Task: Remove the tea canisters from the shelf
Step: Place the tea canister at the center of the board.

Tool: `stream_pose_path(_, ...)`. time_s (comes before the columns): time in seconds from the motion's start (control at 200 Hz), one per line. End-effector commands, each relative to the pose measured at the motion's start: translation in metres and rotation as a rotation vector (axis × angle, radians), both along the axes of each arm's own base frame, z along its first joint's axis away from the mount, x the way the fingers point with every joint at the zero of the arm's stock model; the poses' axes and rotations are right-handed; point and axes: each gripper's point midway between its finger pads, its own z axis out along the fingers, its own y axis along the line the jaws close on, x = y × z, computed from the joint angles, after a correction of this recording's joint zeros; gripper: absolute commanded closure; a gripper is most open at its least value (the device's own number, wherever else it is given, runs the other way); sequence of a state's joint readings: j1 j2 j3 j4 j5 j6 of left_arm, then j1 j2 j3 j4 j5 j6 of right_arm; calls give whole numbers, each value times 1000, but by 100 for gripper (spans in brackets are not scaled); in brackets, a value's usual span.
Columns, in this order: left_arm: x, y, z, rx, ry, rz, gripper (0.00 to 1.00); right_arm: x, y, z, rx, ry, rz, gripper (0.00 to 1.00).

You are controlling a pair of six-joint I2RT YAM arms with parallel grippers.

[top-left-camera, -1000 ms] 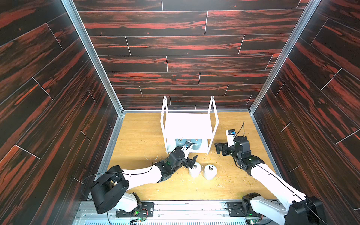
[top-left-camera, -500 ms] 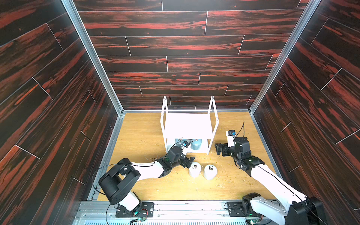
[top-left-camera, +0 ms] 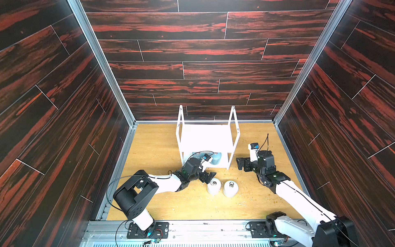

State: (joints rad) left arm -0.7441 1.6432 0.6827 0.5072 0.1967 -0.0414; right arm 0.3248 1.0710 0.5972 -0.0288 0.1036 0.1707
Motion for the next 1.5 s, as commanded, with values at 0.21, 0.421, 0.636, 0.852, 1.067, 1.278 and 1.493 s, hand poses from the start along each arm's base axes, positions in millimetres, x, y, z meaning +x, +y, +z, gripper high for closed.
stream_pose_path(0.21, -27, -4, -13, 24, 63, -124, 7, -2, -1, 0, 1, -7, 8, 2)
stream_pose_path(0.421, -27, 0, -7, 22, 49, -107, 6, -1, -1, -1, 6, -2, 11, 2)
stream_pose_path(0.636, -30, 0, 0, -9, 49, -102, 7, -1, -1, -1, 7, -4, 10, 2)
stream_pose_path(0.852, -16, 11, 28, -60, -32, 12, 7, -1, -1, 0, 5, -5, 9, 1)
stream_pose_path(1.067, -6, 11, 54, -124, -94, 64, 6, -1, 0, -2, 7, 1, 14, 2)
stream_pose_path(1.278, 10, 7, 40, -117, -122, 104, 7, -1, -1, -1, 6, 1, 13, 2)
stream_pose_path(1.493, 31, -2, 38, -159, -189, 145, 7, -1, -2, -3, -2, 7, 7, 2)
